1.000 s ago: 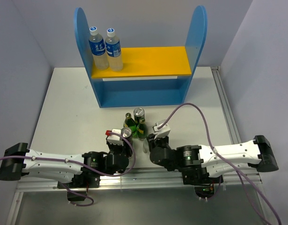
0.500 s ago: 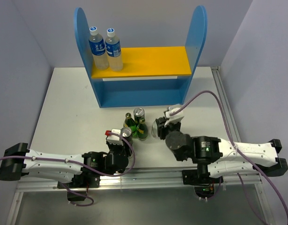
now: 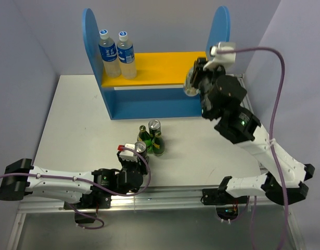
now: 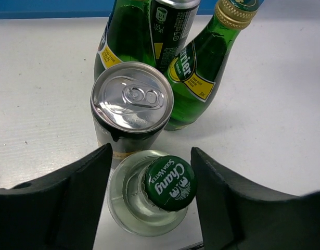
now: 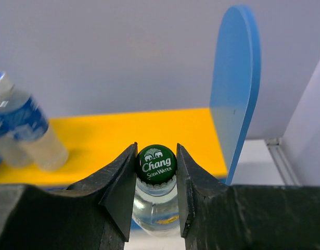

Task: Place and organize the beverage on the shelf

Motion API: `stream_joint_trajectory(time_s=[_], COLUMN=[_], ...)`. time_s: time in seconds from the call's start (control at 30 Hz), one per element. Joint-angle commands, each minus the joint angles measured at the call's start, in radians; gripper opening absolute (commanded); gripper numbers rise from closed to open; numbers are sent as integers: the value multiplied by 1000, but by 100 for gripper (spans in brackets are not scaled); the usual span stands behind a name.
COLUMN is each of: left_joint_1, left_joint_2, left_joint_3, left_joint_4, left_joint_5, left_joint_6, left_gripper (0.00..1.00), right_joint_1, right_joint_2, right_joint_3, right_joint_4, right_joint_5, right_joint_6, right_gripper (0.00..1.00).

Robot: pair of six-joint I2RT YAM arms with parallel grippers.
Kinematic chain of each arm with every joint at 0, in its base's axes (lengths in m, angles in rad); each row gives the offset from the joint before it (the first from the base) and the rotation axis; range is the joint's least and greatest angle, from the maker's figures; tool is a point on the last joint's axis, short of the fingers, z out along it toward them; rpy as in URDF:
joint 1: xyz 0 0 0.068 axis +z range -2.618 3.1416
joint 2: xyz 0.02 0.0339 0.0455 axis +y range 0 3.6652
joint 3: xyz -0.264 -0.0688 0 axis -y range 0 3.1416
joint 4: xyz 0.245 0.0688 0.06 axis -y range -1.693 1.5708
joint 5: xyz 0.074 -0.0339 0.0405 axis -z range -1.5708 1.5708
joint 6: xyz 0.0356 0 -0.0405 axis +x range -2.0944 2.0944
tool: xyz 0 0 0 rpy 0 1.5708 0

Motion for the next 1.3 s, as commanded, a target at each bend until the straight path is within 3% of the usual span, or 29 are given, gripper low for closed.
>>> stream_joint_trajectory(time_s=[0.0,0.37,0.57,0.77,0.8,0.83,0.9,0.93,0.97,1.03,1.07,1.27], left_joint_1=[4,2,4,4,2,4,4,2,2,4,4,4], left_joint_2=[-20,-34,-50,-48,-48,-48,-47,-45,-45,-44,-44,-44], left_joint_3=[-1,-3,-8,-9,-9,-8,-4,-1,0,5,5,23], left_joint_4=[7,-2,-22,-24,-21,-21,-24,-25,-28,-36,-38,-48], left_joint_5=[11,28,28,24,25,24,24,24,22,21,21,10], left_joint_6=[11,14,0,2,7,8,10,10,8,3,5,13], left_gripper=[69,73,80,88,89,90,93,93,94,94,95,95], right_joint_1=[-103,-448,-516,-542,-542,-542,-544,-544,-542,-544,-544,-539], right_joint_2=[94,427,536,516,512,498,484,473,470,458,453,358], right_joint_3=[167,460,567,494,468,451,402,391,379,357,350,252], right_joint_4=[105,10,-27,-12,-7,-3,16,22,27,28,30,21], right_joint_5=[-136,-320,-339,-336,-331,-331,-331,-329,-323,-320,-319,-337], right_joint_6=[-46,83,100,146,152,157,166,171,175,186,187,241], right_gripper=[0,0,0,1,7,31,56,77,85,98,100,100])
